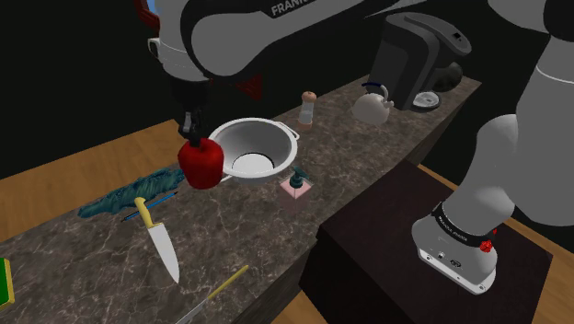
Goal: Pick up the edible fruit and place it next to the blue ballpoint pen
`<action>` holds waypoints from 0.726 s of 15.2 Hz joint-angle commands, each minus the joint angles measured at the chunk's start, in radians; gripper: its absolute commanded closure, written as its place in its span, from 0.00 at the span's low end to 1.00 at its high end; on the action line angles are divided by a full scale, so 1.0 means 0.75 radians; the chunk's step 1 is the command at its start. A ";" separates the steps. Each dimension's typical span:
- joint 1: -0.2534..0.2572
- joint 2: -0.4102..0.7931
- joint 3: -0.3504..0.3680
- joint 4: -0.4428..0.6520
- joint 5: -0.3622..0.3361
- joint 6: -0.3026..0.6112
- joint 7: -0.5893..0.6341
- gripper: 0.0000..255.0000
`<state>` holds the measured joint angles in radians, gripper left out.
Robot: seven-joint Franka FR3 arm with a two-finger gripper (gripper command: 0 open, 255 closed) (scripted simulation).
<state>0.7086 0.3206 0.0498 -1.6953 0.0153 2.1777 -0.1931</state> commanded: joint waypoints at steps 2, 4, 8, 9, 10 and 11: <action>0.050 0.102 0.014 0.162 -0.025 -0.058 0.075 1.00; 0.067 0.141 0.017 0.203 -0.032 -0.060 0.096 1.00; 0.067 0.161 0.016 0.160 -0.033 0.003 0.096 1.00; 0.067 0.167 0.016 0.151 -0.034 0.018 0.096 1.00; 0.067 0.172 0.016 0.141 -0.034 0.033 0.096 1.00; 0.067 0.179 0.015 0.133 -0.034 0.048 0.096 1.00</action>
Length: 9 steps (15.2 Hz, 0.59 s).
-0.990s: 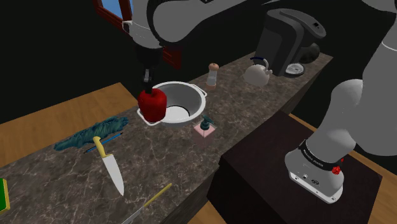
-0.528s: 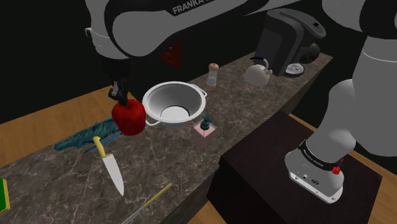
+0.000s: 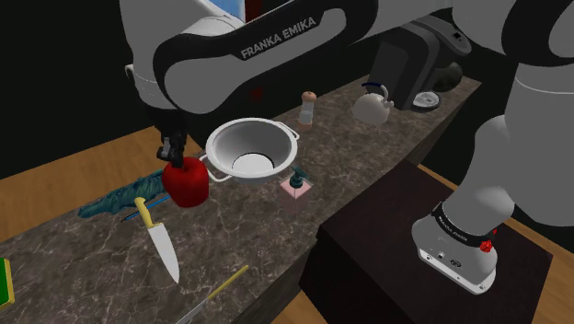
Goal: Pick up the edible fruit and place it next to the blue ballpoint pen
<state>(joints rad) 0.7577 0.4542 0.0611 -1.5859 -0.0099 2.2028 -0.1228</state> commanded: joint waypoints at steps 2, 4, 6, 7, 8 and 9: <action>0.002 0.014 0.000 -0.030 -0.001 0.045 0.003 1.00; 0.002 0.028 -0.001 -0.045 -0.002 0.074 0.003 1.00; 0.003 0.042 -0.001 -0.060 -0.003 0.103 0.003 1.00; 0.003 0.051 -0.001 -0.066 -0.004 0.118 0.003 1.00; 0.003 0.059 -0.002 -0.072 -0.004 0.132 0.003 1.00; 0.003 0.066 -0.002 -0.079 -0.005 0.146 0.003 1.00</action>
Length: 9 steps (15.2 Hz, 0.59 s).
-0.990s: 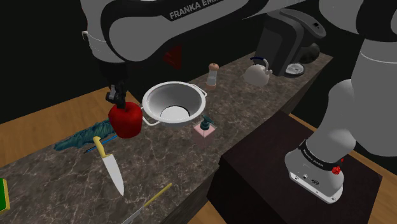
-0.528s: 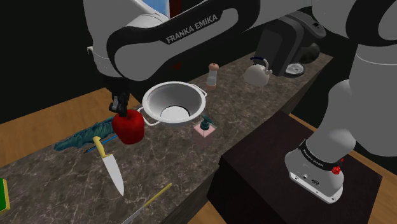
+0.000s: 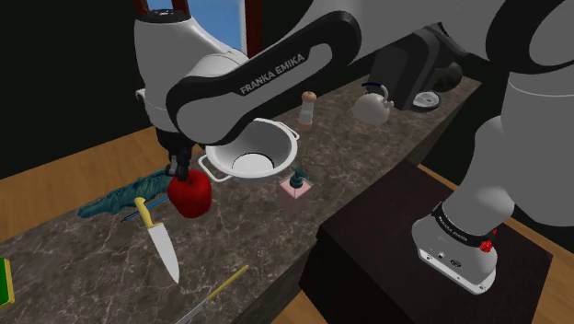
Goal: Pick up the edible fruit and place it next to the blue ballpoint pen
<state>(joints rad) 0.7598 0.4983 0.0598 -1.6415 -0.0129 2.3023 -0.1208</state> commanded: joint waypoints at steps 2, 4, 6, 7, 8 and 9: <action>0.001 0.025 -0.001 -0.015 -0.002 0.041 0.001 1.00; 0.001 0.043 -0.002 -0.024 -0.003 0.069 0.001 1.00; 0.002 0.062 -0.002 -0.033 -0.004 0.096 0.001 1.00; 0.002 0.072 -0.003 -0.036 -0.004 0.109 0.001 1.00; 0.002 0.082 -0.003 -0.040 -0.005 0.122 0.002 1.00; 0.003 0.092 -0.004 -0.043 -0.005 0.135 0.002 1.00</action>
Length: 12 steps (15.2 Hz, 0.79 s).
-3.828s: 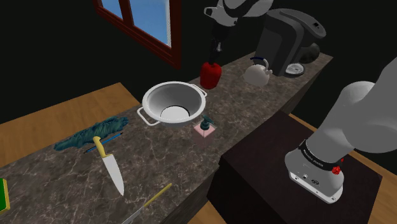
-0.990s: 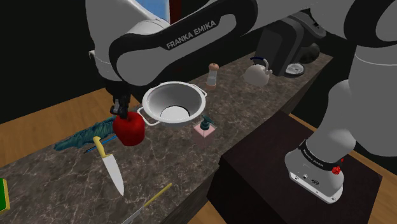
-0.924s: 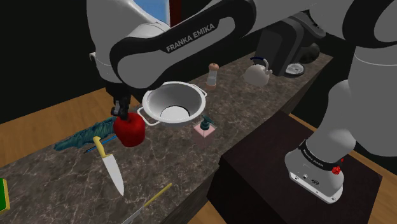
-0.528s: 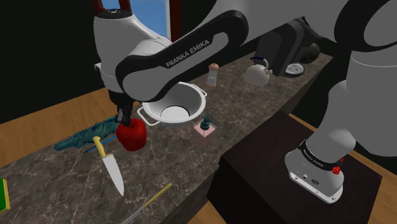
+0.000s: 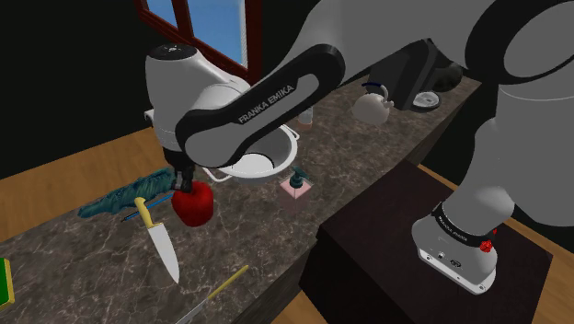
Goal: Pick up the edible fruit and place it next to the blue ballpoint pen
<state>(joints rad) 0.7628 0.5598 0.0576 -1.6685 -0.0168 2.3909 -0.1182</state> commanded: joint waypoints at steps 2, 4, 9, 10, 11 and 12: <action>-0.001 0.030 -0.001 -0.012 -0.001 0.043 -0.001 1.00; 0.000 0.052 -0.002 -0.016 -0.002 0.069 -0.001 1.00; 0.002 0.109 -0.005 -0.020 -0.005 0.130 0.000 1.00; 0.002 0.121 -0.005 -0.020 -0.006 0.142 0.000 1.00; 0.003 0.130 -0.006 -0.020 -0.006 0.151 0.000 1.00; 0.003 0.130 -0.006 -0.020 -0.006 0.151 0.000 1.00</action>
<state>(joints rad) 0.7638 0.6545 0.0534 -1.6809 -0.0210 2.4978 -0.1191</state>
